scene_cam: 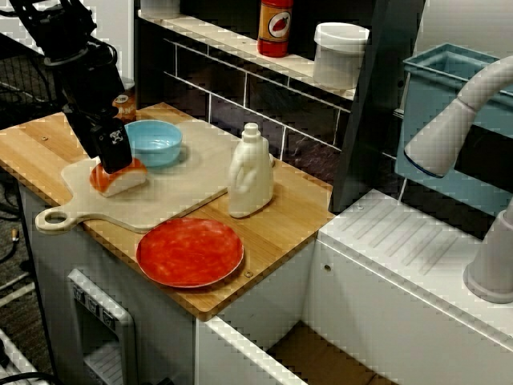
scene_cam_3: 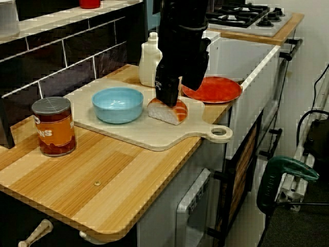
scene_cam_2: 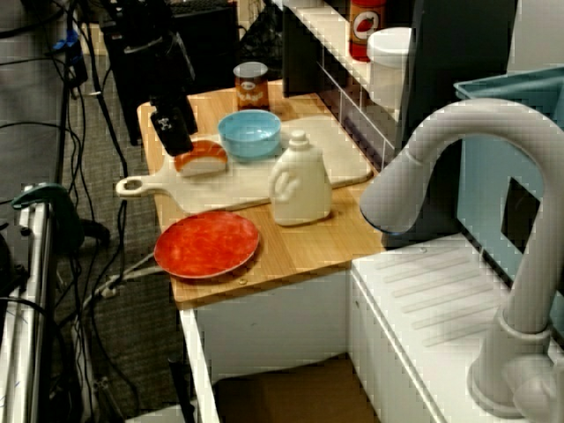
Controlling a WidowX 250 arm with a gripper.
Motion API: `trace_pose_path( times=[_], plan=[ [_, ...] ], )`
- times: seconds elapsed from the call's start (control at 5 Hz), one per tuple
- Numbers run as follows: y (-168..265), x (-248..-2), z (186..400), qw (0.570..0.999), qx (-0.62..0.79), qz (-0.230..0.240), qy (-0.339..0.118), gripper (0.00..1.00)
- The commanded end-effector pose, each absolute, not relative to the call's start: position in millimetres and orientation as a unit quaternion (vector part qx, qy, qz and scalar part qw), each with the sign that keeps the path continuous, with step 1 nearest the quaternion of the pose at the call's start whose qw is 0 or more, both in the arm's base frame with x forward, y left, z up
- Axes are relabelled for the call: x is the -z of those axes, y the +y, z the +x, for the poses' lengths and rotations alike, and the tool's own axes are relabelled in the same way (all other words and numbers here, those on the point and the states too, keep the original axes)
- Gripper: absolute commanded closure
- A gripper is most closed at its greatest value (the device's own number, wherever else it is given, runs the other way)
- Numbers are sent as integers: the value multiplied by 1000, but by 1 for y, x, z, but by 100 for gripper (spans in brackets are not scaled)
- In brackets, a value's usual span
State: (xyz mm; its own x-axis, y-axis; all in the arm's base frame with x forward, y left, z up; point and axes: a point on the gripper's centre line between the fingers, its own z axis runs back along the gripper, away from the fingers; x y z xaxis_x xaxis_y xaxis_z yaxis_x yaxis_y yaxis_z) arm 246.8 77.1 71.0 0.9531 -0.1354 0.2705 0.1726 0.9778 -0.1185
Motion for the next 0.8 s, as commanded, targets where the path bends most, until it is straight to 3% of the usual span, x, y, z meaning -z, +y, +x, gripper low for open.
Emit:
trace_pose_path(
  times=[0.0, 0.6],
  plan=[
    [88, -82, 247, 984, 57, -36, -163, 0],
    [96, -85, 252, 985, 47, -34, -161, 0]
  ],
)
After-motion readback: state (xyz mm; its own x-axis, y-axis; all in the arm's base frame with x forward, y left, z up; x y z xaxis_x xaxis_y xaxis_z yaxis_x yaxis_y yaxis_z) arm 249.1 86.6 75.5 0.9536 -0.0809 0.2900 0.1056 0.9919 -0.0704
